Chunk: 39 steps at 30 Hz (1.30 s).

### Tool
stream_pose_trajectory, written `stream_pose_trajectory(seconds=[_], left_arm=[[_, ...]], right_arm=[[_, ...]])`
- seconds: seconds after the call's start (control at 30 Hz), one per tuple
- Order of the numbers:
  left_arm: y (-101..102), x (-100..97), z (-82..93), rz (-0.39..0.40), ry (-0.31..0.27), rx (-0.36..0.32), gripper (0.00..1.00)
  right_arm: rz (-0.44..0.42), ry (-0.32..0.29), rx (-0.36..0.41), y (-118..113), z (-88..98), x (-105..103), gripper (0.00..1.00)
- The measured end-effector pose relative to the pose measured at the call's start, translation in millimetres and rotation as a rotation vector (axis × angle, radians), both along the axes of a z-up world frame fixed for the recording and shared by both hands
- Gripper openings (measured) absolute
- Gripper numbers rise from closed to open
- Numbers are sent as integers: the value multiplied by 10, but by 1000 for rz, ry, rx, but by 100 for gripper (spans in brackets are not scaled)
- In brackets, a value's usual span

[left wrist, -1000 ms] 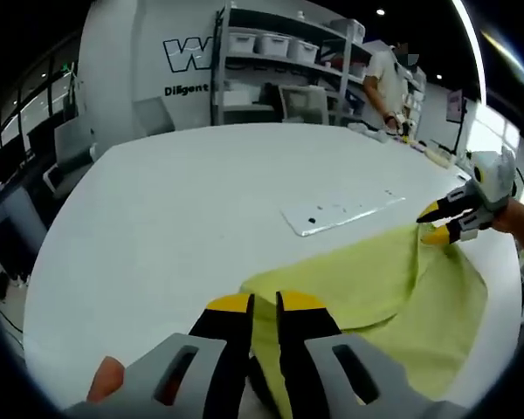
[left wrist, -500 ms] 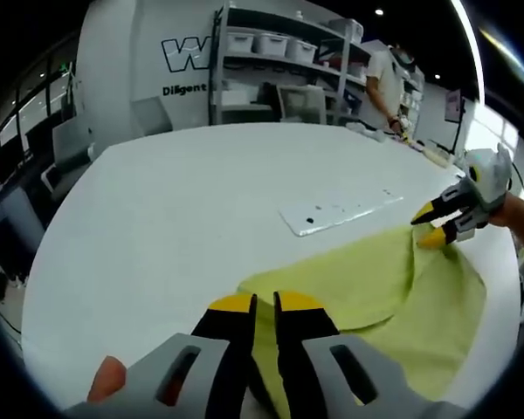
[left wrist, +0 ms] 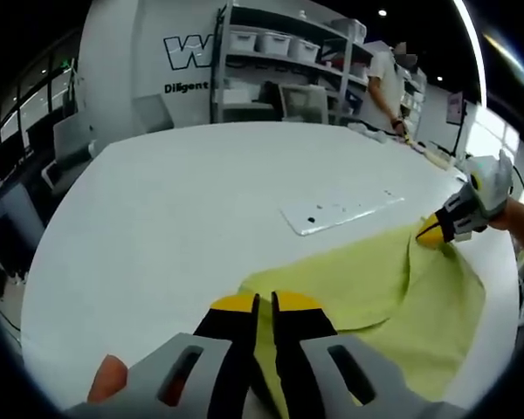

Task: Fold the garment on the visible template until the final outline fits inside the template.

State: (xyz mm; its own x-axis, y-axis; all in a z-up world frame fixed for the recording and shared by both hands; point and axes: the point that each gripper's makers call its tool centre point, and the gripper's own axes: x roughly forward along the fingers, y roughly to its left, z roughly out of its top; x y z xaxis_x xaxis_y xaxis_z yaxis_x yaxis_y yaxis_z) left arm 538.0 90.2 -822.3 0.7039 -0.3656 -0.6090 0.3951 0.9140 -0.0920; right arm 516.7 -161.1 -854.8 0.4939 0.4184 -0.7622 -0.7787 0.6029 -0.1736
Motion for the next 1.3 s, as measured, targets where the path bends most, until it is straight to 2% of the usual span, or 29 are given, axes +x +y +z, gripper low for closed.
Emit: stream_pose_trajectory(seconds=[0.07,0.2,0.33,0.57,0.77,0.93,1.1,1.13,1.2,1.3], left_arm=[[2,0,-2,1,1,-1,3],[1,-18,-12,3,10,-5,3],[-13,-32,-14,-7,13,-1,2],[13,-7,10,4,9,-11,2],[17,-25,-21,-1,16,4,2],[-1,-52,-58,-3,29,7,1],[-31,-44,-55,-4,24,-1,1],[-36,-40,-54,-5,22,-1,1],[-39,-38,-53,-6,22,0,1],[-40,-44,-49,-7,21,0,1]], right_arm=[[19,-13,13,46,28,13,10],[40,-18,-9,103,-1,47,11],[61,-6,-11,124,-67,42,18],[30,37,27,119,-93,9,7],[31,10,-5,109,-80,-11,0],[15,-25,-2,51,-8,16,0],[12,-33,2,21,36,9,0],[-9,-59,-14,-32,75,47,0],[-38,-71,-36,-178,100,91,2],[-93,-72,-21,-299,103,87,2]])
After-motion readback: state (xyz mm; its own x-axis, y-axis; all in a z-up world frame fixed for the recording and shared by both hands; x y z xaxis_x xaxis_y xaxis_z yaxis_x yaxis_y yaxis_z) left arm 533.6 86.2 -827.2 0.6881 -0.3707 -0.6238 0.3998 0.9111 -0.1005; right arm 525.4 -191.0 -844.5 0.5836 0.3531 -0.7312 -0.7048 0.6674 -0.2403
